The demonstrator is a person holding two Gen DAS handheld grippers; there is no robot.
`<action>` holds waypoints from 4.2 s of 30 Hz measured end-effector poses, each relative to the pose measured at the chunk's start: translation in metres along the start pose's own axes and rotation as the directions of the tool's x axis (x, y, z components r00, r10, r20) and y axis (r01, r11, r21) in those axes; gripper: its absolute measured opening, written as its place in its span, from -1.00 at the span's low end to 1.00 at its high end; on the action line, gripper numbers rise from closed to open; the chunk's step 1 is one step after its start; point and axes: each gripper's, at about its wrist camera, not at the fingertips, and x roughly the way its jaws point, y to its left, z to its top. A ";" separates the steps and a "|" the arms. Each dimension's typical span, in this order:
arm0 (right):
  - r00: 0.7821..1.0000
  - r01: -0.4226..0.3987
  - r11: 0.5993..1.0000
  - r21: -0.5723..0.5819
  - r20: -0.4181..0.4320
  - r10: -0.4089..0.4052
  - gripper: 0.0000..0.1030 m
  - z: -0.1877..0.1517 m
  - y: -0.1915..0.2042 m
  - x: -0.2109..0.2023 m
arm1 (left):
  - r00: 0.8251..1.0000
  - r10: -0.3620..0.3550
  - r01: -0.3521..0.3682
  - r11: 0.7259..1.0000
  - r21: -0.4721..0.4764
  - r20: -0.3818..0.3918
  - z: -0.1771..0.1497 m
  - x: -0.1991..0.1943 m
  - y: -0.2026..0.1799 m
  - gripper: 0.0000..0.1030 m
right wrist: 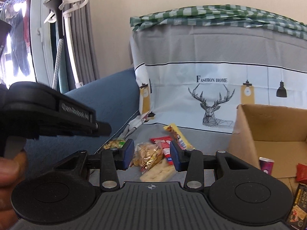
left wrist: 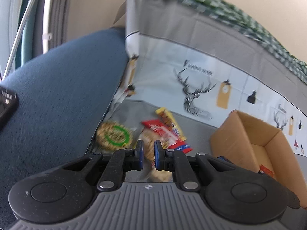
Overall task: Organize snacks
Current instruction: 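Move both tools back to the snack pile, then grasp the white rice-cake bar with the right tool while the left tool grasps the biscuit bag, then carry the rice-cake bar with the right tool while the left tool carries the biscuit bag over the box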
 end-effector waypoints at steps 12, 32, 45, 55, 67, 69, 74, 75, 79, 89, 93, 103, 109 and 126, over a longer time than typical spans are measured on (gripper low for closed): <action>0.993 0.004 1.000 -0.006 -0.115 -0.004 -0.10 -0.021 0.005 0.052 | 0.998 0.051 -0.053 0.990 -0.134 -0.022 0.007 0.007 0.045 -0.78; 0.950 0.106 0.993 0.052 -0.300 -0.086 0.70 -0.044 0.003 0.147 | 0.998 0.041 -0.047 0.990 -0.132 -0.053 0.006 0.017 0.044 -0.77; 0.933 0.089 0.996 0.020 -0.351 -0.077 -0.14 -0.047 -0.004 0.138 | 0.998 0.031 -0.038 0.991 -0.126 -0.057 0.005 0.016 0.043 -0.78; 0.904 0.059 0.998 0.021 -0.426 -0.044 -0.23 -0.047 -0.012 0.072 | 0.997 -0.002 -0.011 0.987 -0.162 -0.079 0.001 0.014 0.051 -0.78; 0.919 0.001 1.000 -0.021 -0.395 -0.010 0.12 -0.068 -0.011 0.040 | 0.961 -0.126 0.064 0.967 -0.247 -0.246 -0.008 0.060 0.032 -0.05; 0.911 -0.004 1.000 0.007 -0.412 0.007 0.12 -0.070 -0.017 0.046 | 0.956 -0.120 0.054 0.969 -0.242 -0.268 -0.006 0.072 0.026 0.13; 0.904 -0.011 0.999 0.038 -0.427 0.026 0.16 -0.071 -0.022 0.056 | 0.947 -0.106 0.028 0.967 -0.252 -0.303 -0.002 0.100 0.019 0.41; 0.902 -0.013 0.999 0.040 -0.431 0.029 0.18 -0.072 -0.023 0.058 | 0.945 -0.103 0.020 0.966 -0.259 -0.312 -0.001 0.105 0.018 0.42; 0.899 -0.019 1.000 0.023 -0.437 0.027 0.20 -0.071 -0.020 0.062 | 0.933 -0.090 -0.020 0.954 -0.300 -0.348 -0.003 0.124 0.018 0.51; 0.904 -0.009 1.000 -0.012 -0.428 0.003 -0.19 -0.071 -0.020 0.064 | 0.922 0.005 -0.069 0.986 -0.151 -0.387 -0.003 0.141 0.002 0.21; 0.908 -0.003 1.000 0.009 -0.418 0.006 -0.25 -0.070 -0.022 0.062 | 0.927 0.031 -0.065 0.995 -0.078 -0.373 -0.004 0.128 -0.001 0.12; 0.916 0.042 0.999 -0.006 -0.398 -0.041 -0.17 -0.068 -0.022 0.059 | 0.896 0.068 -0.114 0.990 -0.080 -0.439 -0.014 0.110 0.017 0.16; 0.908 0.043 0.999 -0.028 -0.415 -0.051 -0.03 -0.070 -0.021 0.061 | 0.883 0.084 -0.126 0.990 -0.059 -0.462 -0.018 0.117 0.017 0.20; 0.924 0.022 0.999 -0.049 -0.379 -0.039 -0.26 -0.072 -0.021 0.054 | 0.939 0.065 -0.083 0.996 -0.039 -0.338 -0.013 0.084 0.002 0.16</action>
